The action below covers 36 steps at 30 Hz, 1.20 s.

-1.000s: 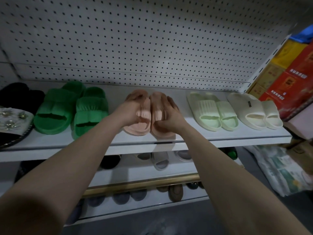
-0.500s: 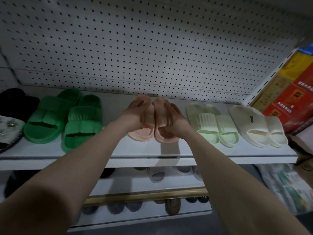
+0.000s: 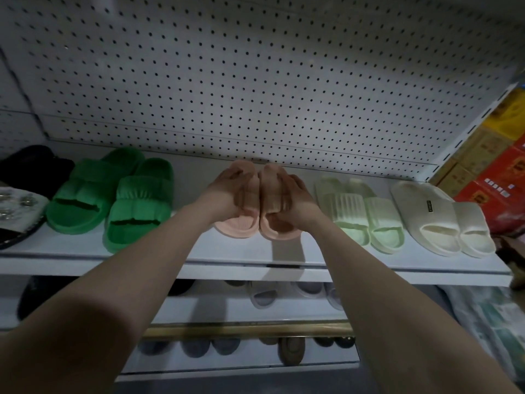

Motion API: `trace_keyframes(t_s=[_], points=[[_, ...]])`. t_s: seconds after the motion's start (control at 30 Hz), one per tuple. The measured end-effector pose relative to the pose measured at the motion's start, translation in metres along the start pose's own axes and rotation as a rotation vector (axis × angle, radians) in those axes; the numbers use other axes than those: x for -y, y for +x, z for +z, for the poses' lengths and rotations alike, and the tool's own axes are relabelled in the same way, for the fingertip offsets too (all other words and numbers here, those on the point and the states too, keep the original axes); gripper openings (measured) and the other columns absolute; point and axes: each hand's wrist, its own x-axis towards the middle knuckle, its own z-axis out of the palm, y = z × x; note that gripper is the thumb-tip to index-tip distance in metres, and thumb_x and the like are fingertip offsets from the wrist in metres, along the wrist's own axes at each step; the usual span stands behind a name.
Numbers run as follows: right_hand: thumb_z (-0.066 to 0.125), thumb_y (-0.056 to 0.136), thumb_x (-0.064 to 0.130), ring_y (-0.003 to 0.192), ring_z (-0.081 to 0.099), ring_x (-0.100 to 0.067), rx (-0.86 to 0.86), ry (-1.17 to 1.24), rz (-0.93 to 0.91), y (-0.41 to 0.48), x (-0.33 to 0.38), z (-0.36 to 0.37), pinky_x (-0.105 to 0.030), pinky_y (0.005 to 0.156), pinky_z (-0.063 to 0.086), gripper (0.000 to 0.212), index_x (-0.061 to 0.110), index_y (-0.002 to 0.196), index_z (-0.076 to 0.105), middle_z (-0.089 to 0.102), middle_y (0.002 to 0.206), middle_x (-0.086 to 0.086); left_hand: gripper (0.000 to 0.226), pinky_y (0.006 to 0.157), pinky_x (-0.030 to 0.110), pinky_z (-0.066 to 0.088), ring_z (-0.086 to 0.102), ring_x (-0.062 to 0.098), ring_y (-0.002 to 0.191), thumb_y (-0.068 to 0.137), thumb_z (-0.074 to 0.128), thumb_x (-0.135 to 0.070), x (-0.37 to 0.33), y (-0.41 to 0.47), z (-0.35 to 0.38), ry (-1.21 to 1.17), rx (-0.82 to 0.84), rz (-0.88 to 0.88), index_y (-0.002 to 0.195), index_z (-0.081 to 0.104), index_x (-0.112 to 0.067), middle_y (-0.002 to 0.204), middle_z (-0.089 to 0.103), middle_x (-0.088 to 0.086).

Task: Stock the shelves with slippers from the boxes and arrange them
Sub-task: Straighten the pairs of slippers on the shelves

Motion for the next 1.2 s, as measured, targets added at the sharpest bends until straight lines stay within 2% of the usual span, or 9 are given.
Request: trace_keyframes(t_s=[0.07,0.2,0.37,0.5,0.67,0.8,0.93,1.1,1.2], points=[[0.075,0.073,0.045,0.146,0.026,-0.029,-0.005,-0.023,-0.026,-0.004,-0.002,-0.001,-0.025,0.116,0.021,0.104,0.007,0.154,0.021,0.029,0.156,-0.014,0.094,0.106,0.027,0.035,0.035,0.024,0.137,0.062,0.071,-0.05,0.001,-0.001,0.003,0.004,-0.002,-0.009,0.144,0.026,-0.036,0.153,0.03,-0.002],[0.084,0.075,0.027,0.145,0.026,-0.026,0.035,0.081,0.004,-0.005,-0.009,-0.002,-0.035,0.117,0.028,0.102,0.025,0.155,0.021,0.017,0.161,-0.003,0.103,0.114,0.03,0.028,0.023,0.025,0.144,0.066,0.078,-0.045,0.002,-0.007,0.003,-0.021,-0.007,0.021,0.151,0.024,-0.025,0.157,0.024,0.003],[0.085,0.073,0.032,0.14,0.034,-0.027,0.024,0.02,-0.027,-0.012,-0.007,-0.005,-0.031,0.112,0.033,0.099,0.025,0.154,0.027,0.024,0.158,0.001,0.1,0.115,0.026,0.025,0.02,0.021,0.145,0.068,0.079,-0.04,0.002,-0.01,0.007,-0.035,-0.058,0.07,0.151,0.027,-0.022,0.156,0.027,0.002],[0.068,0.073,0.051,0.127,0.051,-0.035,-0.114,-0.071,-0.016,-0.015,-0.007,0.001,-0.039,0.1,0.047,0.092,0.0,0.144,0.041,0.06,0.131,-0.014,0.101,0.115,0.026,0.026,0.021,0.021,0.145,0.067,0.081,-0.043,-0.001,-0.011,0.008,-0.065,-0.08,0.079,0.151,0.028,-0.023,0.157,0.027,0.003],[0.079,0.076,0.034,0.14,0.035,-0.032,-0.108,-0.158,-0.054,-0.021,-0.004,-0.007,-0.041,0.105,0.039,0.089,0.001,0.147,0.036,0.05,0.143,-0.012,0.107,0.115,0.027,0.026,0.021,0.02,0.145,0.063,0.081,-0.051,-0.003,-0.01,0.013,-0.061,-0.08,0.045,0.151,0.025,-0.027,0.158,0.024,0.0],[0.078,0.073,0.041,0.14,0.032,-0.026,-0.07,-0.142,-0.022,-0.019,-0.002,-0.006,-0.034,0.109,0.036,0.098,0.008,0.151,0.029,0.044,0.147,-0.005,0.103,0.115,0.032,0.029,0.024,0.026,0.144,0.065,0.082,-0.039,-0.005,-0.011,0.011,-0.055,-0.09,0.07,0.151,0.028,-0.022,0.157,0.025,0.005],[0.073,0.071,0.048,0.134,0.039,-0.022,-0.067,-0.152,0.008,-0.019,-0.002,-0.006,-0.028,0.106,0.035,0.095,0.016,0.15,0.031,0.044,0.145,0.0,0.102,0.113,0.028,0.027,0.026,0.025,0.143,0.066,0.083,-0.038,-0.005,-0.014,0.01,-0.037,-0.112,0.085,0.151,0.029,-0.021,0.156,0.028,0.006],[0.059,0.055,0.069,0.136,0.039,-0.025,-0.074,-0.102,0.008,-0.019,-0.005,-0.008,-0.033,0.106,0.04,0.113,0.013,0.149,0.032,0.047,0.143,-0.005,0.101,0.111,0.024,0.025,0.024,0.023,0.144,0.067,0.081,-0.039,-0.008,-0.016,0.008,-0.053,-0.11,0.082,0.151,0.027,-0.022,0.157,0.025,0.005],[0.057,0.053,0.067,0.137,0.039,-0.026,-0.059,-0.064,0.004,-0.022,-0.004,-0.01,-0.036,0.107,0.04,0.114,0.012,0.15,0.032,0.046,0.143,-0.01,0.101,0.11,0.022,0.025,0.025,0.023,0.143,0.068,0.082,-0.039,-0.011,-0.017,0.007,-0.049,-0.106,0.083,0.152,0.027,-0.021,0.157,0.024,0.005]])
